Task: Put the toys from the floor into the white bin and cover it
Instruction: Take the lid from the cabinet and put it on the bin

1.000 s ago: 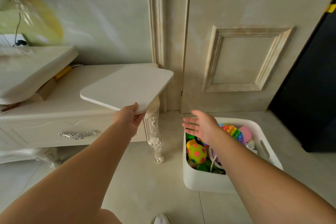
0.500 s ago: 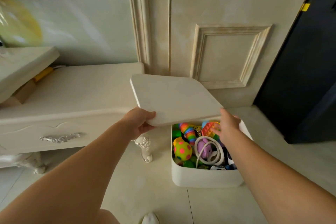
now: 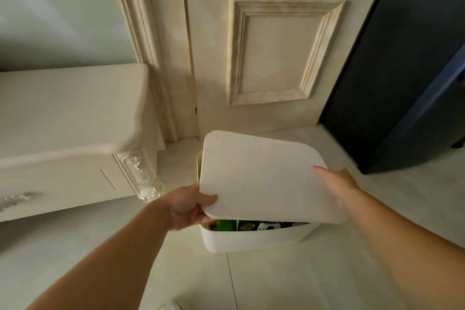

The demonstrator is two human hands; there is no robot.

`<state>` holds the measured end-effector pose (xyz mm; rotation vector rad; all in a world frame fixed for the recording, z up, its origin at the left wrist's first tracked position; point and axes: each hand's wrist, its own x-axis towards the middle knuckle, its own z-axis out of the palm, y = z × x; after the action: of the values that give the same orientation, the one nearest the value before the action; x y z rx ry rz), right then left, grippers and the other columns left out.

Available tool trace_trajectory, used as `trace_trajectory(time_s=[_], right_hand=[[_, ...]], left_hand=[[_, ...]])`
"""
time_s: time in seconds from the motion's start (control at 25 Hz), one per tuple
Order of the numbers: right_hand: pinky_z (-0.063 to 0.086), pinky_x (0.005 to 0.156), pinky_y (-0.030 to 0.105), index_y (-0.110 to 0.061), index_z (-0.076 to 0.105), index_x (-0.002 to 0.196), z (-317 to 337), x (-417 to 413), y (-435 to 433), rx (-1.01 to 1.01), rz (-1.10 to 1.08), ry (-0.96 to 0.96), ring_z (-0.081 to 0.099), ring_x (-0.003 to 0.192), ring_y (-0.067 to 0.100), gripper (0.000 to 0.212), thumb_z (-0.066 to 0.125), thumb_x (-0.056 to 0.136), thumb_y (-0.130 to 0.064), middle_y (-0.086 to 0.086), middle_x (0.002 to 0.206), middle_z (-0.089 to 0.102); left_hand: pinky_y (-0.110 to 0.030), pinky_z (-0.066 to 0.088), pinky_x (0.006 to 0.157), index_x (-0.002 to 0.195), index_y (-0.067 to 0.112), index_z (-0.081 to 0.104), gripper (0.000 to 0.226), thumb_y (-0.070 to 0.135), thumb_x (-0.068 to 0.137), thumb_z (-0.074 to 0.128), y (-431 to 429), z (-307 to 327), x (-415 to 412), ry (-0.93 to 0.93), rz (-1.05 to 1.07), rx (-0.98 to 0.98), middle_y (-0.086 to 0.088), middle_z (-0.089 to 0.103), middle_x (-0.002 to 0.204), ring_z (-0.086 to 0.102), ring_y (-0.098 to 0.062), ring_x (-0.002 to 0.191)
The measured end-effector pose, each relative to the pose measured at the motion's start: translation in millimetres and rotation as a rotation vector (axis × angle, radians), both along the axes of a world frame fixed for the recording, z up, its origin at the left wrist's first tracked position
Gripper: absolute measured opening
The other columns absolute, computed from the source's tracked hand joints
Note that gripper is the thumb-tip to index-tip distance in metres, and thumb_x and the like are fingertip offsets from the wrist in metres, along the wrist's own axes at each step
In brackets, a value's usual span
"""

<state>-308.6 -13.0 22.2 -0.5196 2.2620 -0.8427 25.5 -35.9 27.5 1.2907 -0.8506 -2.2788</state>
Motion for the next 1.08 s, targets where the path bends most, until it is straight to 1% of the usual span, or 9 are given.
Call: trace_trajectory(time_s=[0.2, 0.32, 0.52, 0.6, 0.64, 0.72, 0.8, 0.88, 1.08], right_hand=[[0.044, 0.103, 0.042, -0.016, 0.036, 0.145, -17, 3, 6, -0.019, 0.158, -0.012, 0.052, 0.122, 0.034, 0.082, 0.074, 0.077, -0.041, 0.01, 0.139, 0.052], [0.044, 0.101, 0.042, -0.017, 0.046, 0.138, -33, 8, 10, 0.051, 0.265, 0.237, 0.052, 0.122, 0.035, 0.067, 0.065, 0.082, -0.047, 0.01, 0.135, 0.056], [0.043, 0.069, 0.038, -0.006, 0.049, 0.115, -13, 35, 10, -0.317, -0.073, 0.339, 0.054, 0.084, 0.032, 0.025, 0.034, 0.101, -0.021, 0.023, 0.108, 0.062], [0.042, 0.067, 0.035, -0.01, 0.053, 0.099, -13, 57, 10, -0.308, 0.128, 0.444, 0.052, 0.08, 0.028, 0.017, 0.037, 0.098, -0.017, 0.019, 0.102, 0.063], [0.043, 0.071, 0.035, -0.013, 0.056, 0.099, -21, 69, 11, -0.276, 0.338, 0.541, 0.052, 0.086, 0.026, 0.015, 0.043, 0.096, -0.019, 0.016, 0.107, 0.063], [0.039, 0.1, 0.041, -0.027, 0.055, 0.124, -43, 95, 2, -0.161, 0.84, 0.726, 0.043, 0.123, 0.028, 0.034, 0.049, 0.091, -0.031, 0.007, 0.139, 0.049], [0.008, 0.118, 0.056, -0.045, 0.033, 0.143, -51, 117, -17, -0.041, 1.094, 0.696, 0.007, 0.148, 0.033, 0.05, 0.04, 0.093, -0.041, -0.002, 0.161, 0.013], [-0.005, 0.114, 0.064, -0.051, 0.03, 0.142, -59, 127, -33, 0.049, 1.148, 0.592, -0.011, 0.149, 0.032, 0.049, 0.033, 0.093, -0.052, -0.009, 0.163, 0.0], [-0.001, 0.112, 0.07, -0.046, 0.024, 0.141, -80, 105, -6, 0.268, 1.108, 0.785, -0.014, 0.148, 0.034, 0.054, 0.035, 0.09, -0.061, -0.011, 0.162, -0.006]], left_hand=[[-0.032, 0.062, 0.063, 0.126, 0.007, 0.053, 0.038, -0.001, 0.09, 0.058, 9, -27, 6, -0.048, 0.144, 0.009, -0.015, 0.063, 0.111, 0.064, -0.03, 0.095], [-0.035, 0.062, 0.063, 0.127, 0.007, 0.049, 0.036, 0.01, 0.092, 0.06, 8, -27, 8, -0.159, 0.193, 0.004, -0.017, 0.061, 0.115, 0.066, -0.032, 0.096], [-0.023, 0.055, 0.043, 0.111, 0.007, 0.053, 0.024, 0.026, 0.096, 0.056, -14, -14, -9, -0.049, 0.597, 0.03, -0.009, 0.063, 0.093, 0.063, -0.018, 0.076], [-0.019, 0.052, 0.039, 0.101, 0.006, 0.056, 0.017, 0.022, 0.096, 0.057, -24, -6, -5, 0.035, 0.665, 0.084, -0.007, 0.066, 0.081, 0.067, -0.015, 0.062], [-0.018, 0.051, 0.038, 0.097, 0.006, 0.056, 0.017, 0.022, 0.096, 0.057, -26, -4, -1, 0.07, 0.671, 0.106, -0.007, 0.069, 0.074, 0.068, -0.013, 0.054], [-0.017, 0.05, 0.038, 0.097, 0.005, 0.057, 0.018, 0.023, 0.095, 0.058, -28, -5, 5, 0.135, 0.67, 0.144, -0.006, 0.071, 0.062, 0.067, -0.011, 0.046], [-0.016, 0.051, 0.039, 0.099, 0.006, 0.058, 0.019, 0.025, 0.094, 0.059, -30, -10, 10, 0.159, 0.674, 0.163, -0.005, 0.071, 0.061, 0.066, -0.01, 0.046], [-0.015, 0.05, 0.038, 0.096, 0.007, 0.058, 0.018, 0.025, 0.094, 0.059, -32, -15, 15, 0.129, 0.676, 0.158, -0.003, 0.069, 0.059, 0.065, -0.009, 0.045], [-0.017, 0.052, 0.039, 0.096, 0.01, 0.059, 0.02, 0.028, 0.091, 0.064, -37, -21, 35, -0.005, 0.649, 0.128, -0.002, 0.066, 0.061, 0.063, -0.008, 0.045]])
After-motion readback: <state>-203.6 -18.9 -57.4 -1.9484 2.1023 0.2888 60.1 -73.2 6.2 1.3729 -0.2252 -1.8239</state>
